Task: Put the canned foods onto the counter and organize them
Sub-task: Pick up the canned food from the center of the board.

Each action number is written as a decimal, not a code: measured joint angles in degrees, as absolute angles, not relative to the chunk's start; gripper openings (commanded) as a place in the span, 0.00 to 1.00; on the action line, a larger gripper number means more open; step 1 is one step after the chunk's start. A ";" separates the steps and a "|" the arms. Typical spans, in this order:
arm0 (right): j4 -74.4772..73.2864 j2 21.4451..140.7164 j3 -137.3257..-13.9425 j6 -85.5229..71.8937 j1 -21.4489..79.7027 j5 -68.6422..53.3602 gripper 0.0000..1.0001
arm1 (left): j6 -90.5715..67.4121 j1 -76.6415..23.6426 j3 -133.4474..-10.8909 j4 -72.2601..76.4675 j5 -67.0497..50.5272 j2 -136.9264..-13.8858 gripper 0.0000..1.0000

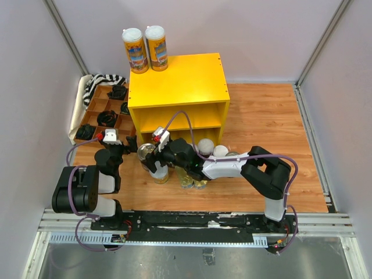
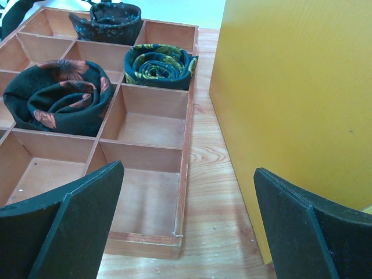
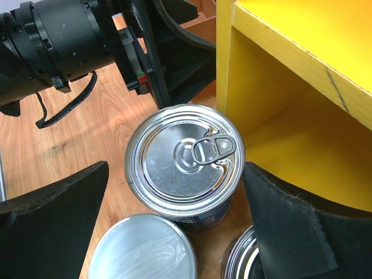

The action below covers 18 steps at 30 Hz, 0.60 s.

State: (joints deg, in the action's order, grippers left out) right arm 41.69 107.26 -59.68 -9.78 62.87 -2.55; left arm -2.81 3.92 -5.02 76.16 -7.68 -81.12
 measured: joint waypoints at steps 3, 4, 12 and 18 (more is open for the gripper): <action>41.71 107.26 -59.68 -9.80 62.87 -3.14 0.99 | -2.79 3.92 -5.02 76.16 -7.68 -81.12 1.00; 41.71 107.26 -59.68 -9.80 62.87 -3.31 0.99 | -2.79 3.92 -5.02 76.16 -7.68 -81.12 1.00; 42.02 107.26 -59.68 -10.35 62.87 -4.93 0.99 | -2.74 3.95 -5.02 76.16 -7.51 -81.12 1.00; 42.26 107.26 -59.68 -11.57 62.85 -6.76 0.98 | -2.52 4.01 -5.02 76.16 -7.11 -81.12 0.99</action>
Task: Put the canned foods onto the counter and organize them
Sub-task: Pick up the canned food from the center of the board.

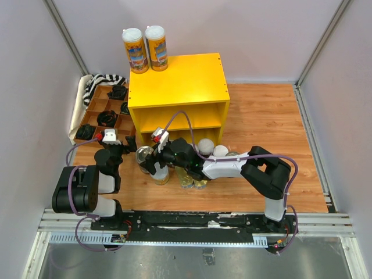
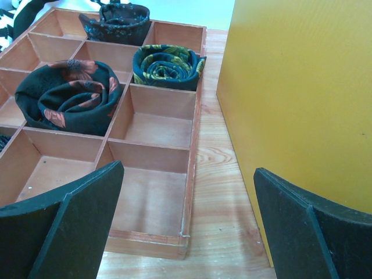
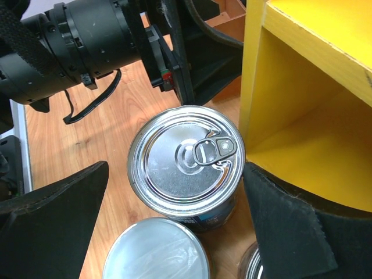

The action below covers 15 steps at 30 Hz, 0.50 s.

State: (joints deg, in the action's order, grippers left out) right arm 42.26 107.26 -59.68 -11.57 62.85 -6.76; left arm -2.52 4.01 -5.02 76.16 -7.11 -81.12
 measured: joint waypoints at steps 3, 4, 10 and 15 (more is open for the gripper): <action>42.44 107.26 -59.68 -12.12 62.87 -7.57 0.98 | -2.55 3.99 -5.02 76.16 -7.16 -81.12 1.00; 42.50 107.28 -59.68 -12.25 62.87 -7.62 0.99 | -2.57 3.99 -5.02 76.16 -7.18 -81.12 1.00; 42.63 107.44 -59.68 -12.08 63.44 -5.48 0.99 | -2.57 3.99 -5.02 76.16 -7.20 -81.12 1.00; 42.65 107.74 -59.68 -9.30 66.00 -0.78 0.99 | -2.57 3.99 -5.02 76.16 -7.25 -81.12 1.00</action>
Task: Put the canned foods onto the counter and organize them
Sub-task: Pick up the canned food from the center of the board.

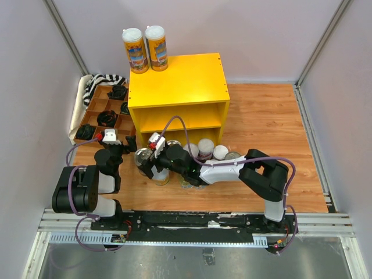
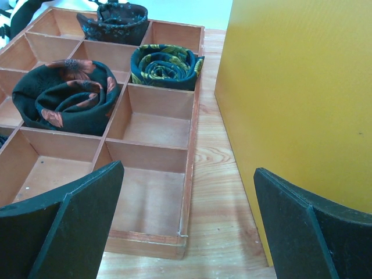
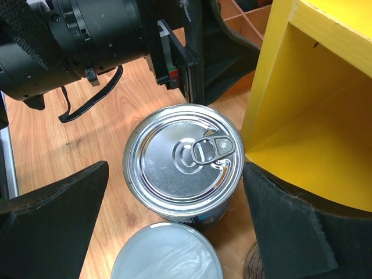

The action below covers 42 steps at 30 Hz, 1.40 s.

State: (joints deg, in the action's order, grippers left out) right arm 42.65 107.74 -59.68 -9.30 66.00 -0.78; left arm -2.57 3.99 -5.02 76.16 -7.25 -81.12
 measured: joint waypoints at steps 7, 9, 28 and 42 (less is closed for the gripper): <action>42.50 109.34 -60.64 -6.17 67.24 2.96 0.98 | -2.57 3.99 -5.02 76.16 -7.40 -81.12 1.00; 42.00 110.04 -61.63 -5.61 67.26 3.62 0.99 | -2.57 3.99 -5.02 76.16 -7.42 -81.12 1.00; 39.42 114.59 -67.33 -3.97 68.49 5.76 0.99 | -2.57 3.99 -5.02 76.14 -7.42 -81.12 1.00; 39.05 114.67 -67.31 -3.57 68.64 7.66 0.99 | -2.57 3.99 -5.02 76.16 -7.44 -81.12 1.00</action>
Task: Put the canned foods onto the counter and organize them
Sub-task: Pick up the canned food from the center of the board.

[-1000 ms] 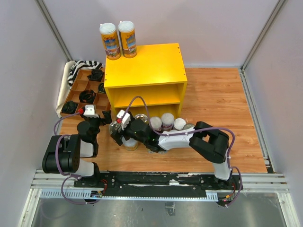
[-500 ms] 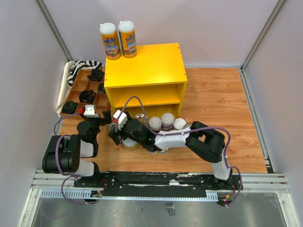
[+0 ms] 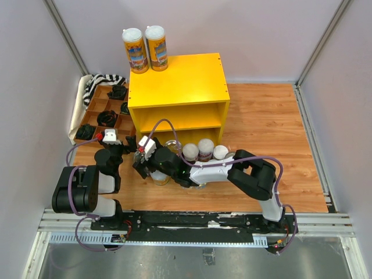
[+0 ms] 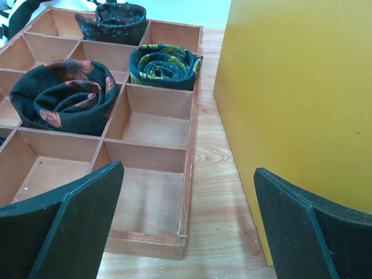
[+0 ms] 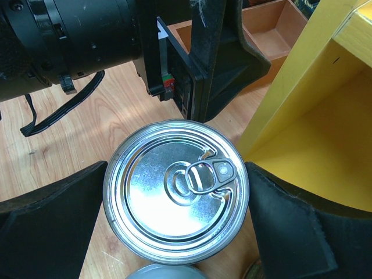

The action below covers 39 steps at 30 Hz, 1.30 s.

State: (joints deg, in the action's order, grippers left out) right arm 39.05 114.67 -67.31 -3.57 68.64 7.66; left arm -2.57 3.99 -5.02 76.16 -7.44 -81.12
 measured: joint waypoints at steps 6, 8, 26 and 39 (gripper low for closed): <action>38.46 114.65 -67.35 -3.38 68.75 8.14 1.00 | -2.59 3.99 -5.02 76.16 -7.46 -81.12 1.00; 38.41 114.65 -67.35 -3.38 68.75 8.14 0.98 | -2.57 3.99 -5.02 76.16 -7.46 -81.12 1.00; 34.79 113.73 -67.99 -3.38 68.73 7.18 0.01 | -2.59 3.99 -5.02 76.16 -7.57 -81.12 1.00; 21.32 105.89 -65.91 -2.61 68.71 4.08 0.01 | -2.59 3.99 -5.02 76.16 -7.64 -81.12 1.00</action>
